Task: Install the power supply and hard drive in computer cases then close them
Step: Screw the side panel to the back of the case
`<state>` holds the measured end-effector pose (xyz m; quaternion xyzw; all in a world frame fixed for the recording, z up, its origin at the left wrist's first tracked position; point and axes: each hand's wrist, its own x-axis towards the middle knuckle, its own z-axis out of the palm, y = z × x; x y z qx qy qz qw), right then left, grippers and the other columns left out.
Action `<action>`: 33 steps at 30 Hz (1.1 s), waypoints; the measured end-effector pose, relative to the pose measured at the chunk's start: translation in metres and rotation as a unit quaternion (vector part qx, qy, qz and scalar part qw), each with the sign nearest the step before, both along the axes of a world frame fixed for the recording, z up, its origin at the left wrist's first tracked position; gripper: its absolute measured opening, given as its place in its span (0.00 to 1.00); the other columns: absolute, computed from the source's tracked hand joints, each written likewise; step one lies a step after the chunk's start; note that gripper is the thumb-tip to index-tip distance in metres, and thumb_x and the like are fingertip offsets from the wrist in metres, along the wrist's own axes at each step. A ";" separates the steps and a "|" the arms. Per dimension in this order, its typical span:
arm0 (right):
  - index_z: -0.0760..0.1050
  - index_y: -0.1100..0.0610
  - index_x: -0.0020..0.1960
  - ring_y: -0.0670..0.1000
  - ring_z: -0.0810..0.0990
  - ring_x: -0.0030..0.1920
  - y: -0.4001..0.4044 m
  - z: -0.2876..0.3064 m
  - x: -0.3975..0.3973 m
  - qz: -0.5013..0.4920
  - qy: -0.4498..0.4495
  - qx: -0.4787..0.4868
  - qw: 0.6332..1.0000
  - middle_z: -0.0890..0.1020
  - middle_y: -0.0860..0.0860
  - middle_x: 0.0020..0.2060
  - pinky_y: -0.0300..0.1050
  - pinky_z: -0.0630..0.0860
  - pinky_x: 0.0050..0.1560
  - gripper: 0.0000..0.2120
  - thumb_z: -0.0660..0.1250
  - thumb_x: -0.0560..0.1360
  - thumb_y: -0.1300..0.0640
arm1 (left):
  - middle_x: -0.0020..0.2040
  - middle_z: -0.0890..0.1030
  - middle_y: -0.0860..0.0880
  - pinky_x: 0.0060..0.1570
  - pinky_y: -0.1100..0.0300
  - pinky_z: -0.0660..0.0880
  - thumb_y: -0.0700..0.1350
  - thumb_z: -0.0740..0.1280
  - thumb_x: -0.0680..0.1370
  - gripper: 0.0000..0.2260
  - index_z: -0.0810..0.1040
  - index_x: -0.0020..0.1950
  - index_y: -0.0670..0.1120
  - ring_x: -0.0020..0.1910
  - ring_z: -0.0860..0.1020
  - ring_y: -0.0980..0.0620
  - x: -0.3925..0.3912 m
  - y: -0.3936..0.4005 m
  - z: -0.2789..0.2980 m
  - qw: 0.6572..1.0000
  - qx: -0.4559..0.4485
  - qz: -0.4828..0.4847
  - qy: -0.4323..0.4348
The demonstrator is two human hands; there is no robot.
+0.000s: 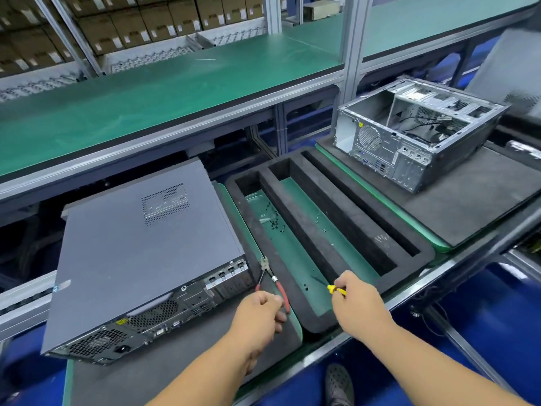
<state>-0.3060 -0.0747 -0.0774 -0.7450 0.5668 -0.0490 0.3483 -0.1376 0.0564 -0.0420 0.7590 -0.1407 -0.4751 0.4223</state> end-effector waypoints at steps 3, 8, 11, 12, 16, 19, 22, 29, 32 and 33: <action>0.67 0.53 0.47 0.52 0.75 0.35 -0.021 -0.011 0.015 0.119 0.109 -0.048 0.986 0.76 0.50 0.36 0.45 0.62 0.27 0.05 0.59 0.78 0.62 | 0.39 0.82 0.47 0.28 0.66 0.68 0.43 0.64 0.82 0.08 0.80 0.50 0.41 0.33 0.73 0.52 -0.002 -0.016 0.002 1.000 0.003 0.002 0.001; 0.64 0.54 0.47 0.50 0.69 0.31 -0.030 -0.017 0.041 0.212 0.193 -0.049 0.957 0.69 0.49 0.33 0.44 0.62 0.27 0.12 0.63 0.73 0.68 | 0.35 0.82 0.50 0.29 0.63 0.68 0.43 0.64 0.81 0.07 0.80 0.49 0.42 0.33 0.74 0.52 0.003 -0.022 0.000 1.000 0.018 0.017 -0.002; 0.66 0.54 0.46 0.50 0.69 0.31 -0.034 -0.022 0.044 0.211 0.193 -0.039 0.957 0.70 0.49 0.33 0.44 0.61 0.27 0.10 0.62 0.73 0.67 | 0.36 0.82 0.48 0.29 0.62 0.67 0.42 0.64 0.81 0.07 0.80 0.50 0.42 0.33 0.74 0.51 0.008 -0.019 -0.006 0.999 0.032 0.037 0.003; 0.65 0.53 0.45 0.50 0.69 0.31 -0.036 -0.021 0.043 0.207 0.190 -0.032 0.959 0.70 0.49 0.34 0.44 0.61 0.27 0.10 0.61 0.73 0.66 | 0.37 0.82 0.48 0.30 0.62 0.67 0.42 0.64 0.81 0.07 0.81 0.51 0.41 0.33 0.74 0.51 0.009 -0.018 -0.008 0.998 0.035 0.044 0.004; 0.65 0.51 0.42 0.50 0.71 0.32 -0.043 -0.013 0.036 0.159 0.156 -0.001 0.975 0.76 0.50 0.36 0.43 0.64 0.28 0.08 0.59 0.74 0.63 | 0.36 0.82 0.47 0.30 0.61 0.68 0.42 0.64 0.81 0.07 0.81 0.52 0.40 0.33 0.75 0.50 0.013 -0.016 -0.012 0.997 0.030 0.068 0.017; 0.72 0.48 0.47 0.51 0.76 0.35 -0.045 0.004 0.029 0.110 0.096 -0.001 0.989 0.80 0.49 0.39 0.44 0.71 0.32 0.05 0.60 0.78 0.57 | 0.37 0.82 0.47 0.31 0.61 0.69 0.41 0.64 0.81 0.07 0.81 0.50 0.40 0.35 0.76 0.50 0.015 -0.015 -0.010 0.996 0.016 0.077 0.034; 0.75 0.44 0.47 0.50 0.78 0.33 -0.040 0.033 0.021 0.071 0.003 0.007 0.997 0.81 0.47 0.37 0.45 0.75 0.33 0.05 0.62 0.80 0.52 | 0.38 0.83 0.47 0.33 0.61 0.71 0.42 0.65 0.81 0.07 0.81 0.50 0.41 0.36 0.77 0.50 0.014 -0.017 -0.005 0.996 -0.003 0.070 0.051; 0.79 0.40 0.49 0.43 0.80 0.36 -0.005 0.100 0.006 0.032 -0.148 0.034 0.988 0.85 0.43 0.37 0.38 0.74 0.32 0.06 0.66 0.79 0.51 | 0.49 0.83 0.41 0.31 0.61 0.74 0.45 0.64 0.84 0.09 0.79 0.57 0.41 0.38 0.81 0.49 0.015 -0.040 0.012 0.983 -0.084 0.114 0.116; 0.80 0.41 0.50 0.38 0.79 0.37 0.008 0.119 0.002 0.027 -0.177 0.035 0.983 0.85 0.42 0.36 0.38 0.72 0.35 0.05 0.67 0.79 0.51 | 0.46 0.84 0.42 0.32 0.60 0.72 0.47 0.60 0.86 0.13 0.79 0.59 0.40 0.35 0.80 0.50 0.019 -0.052 0.026 0.966 -0.119 0.144 0.179; 0.80 0.42 0.50 0.38 0.79 0.35 0.012 0.124 0.001 0.029 -0.185 0.035 0.982 0.85 0.42 0.36 0.36 0.72 0.33 0.05 0.67 0.80 0.51 | 0.43 0.84 0.42 0.32 0.60 0.72 0.48 0.60 0.86 0.14 0.79 0.59 0.39 0.34 0.80 0.50 0.020 -0.053 0.031 0.958 -0.133 0.151 0.204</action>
